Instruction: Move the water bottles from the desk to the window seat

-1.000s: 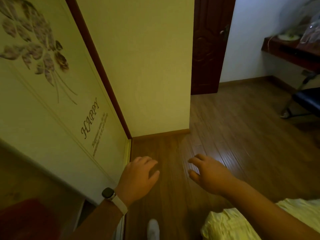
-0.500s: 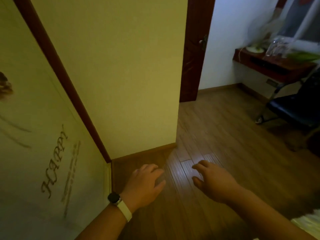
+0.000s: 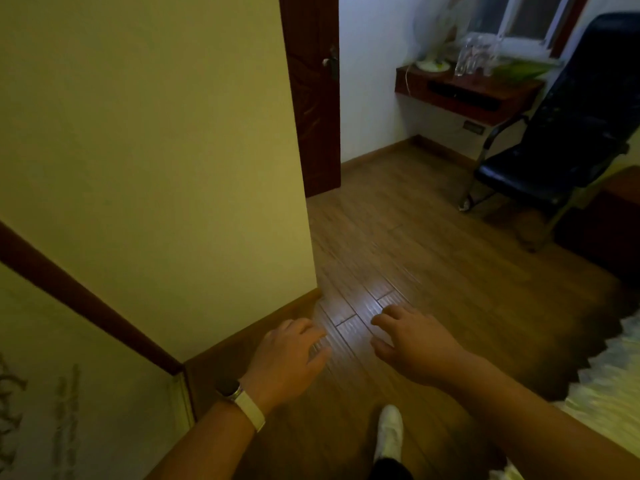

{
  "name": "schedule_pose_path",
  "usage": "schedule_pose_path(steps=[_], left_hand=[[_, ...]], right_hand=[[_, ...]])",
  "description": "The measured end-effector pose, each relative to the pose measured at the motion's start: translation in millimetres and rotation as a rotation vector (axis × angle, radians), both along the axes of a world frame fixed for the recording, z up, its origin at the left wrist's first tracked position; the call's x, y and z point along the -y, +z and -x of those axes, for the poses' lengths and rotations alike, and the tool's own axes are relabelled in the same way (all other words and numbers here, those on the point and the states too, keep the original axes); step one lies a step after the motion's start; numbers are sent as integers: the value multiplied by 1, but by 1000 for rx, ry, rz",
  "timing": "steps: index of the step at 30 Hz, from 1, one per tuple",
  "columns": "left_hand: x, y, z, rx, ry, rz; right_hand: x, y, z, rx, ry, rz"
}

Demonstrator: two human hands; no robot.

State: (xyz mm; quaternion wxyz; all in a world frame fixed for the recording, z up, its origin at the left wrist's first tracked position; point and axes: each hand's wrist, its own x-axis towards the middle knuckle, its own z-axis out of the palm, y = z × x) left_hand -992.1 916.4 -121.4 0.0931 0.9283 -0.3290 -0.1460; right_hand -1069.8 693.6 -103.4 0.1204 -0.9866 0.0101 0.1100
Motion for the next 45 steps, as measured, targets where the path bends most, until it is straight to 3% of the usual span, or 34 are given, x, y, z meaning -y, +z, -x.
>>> schedule_pose_path(steps=[8, 17, 30, 39, 45], left_hand=[[92, 3, -97, 7, 11, -43], [226, 20, -190, 95, -75, -8], [361, 22, -306, 29, -232, 69], [438, 11, -464, -26, -309, 73], [485, 29, -568, 41, -353, 88]], right_hand=[[89, -17, -91, 18, 7, -64], [226, 3, -160, 23, -147, -53], [328, 3, -237, -9, -337, -58], [396, 4, -377, -45, -412, 24], [438, 32, -462, 8, -498, 20]])
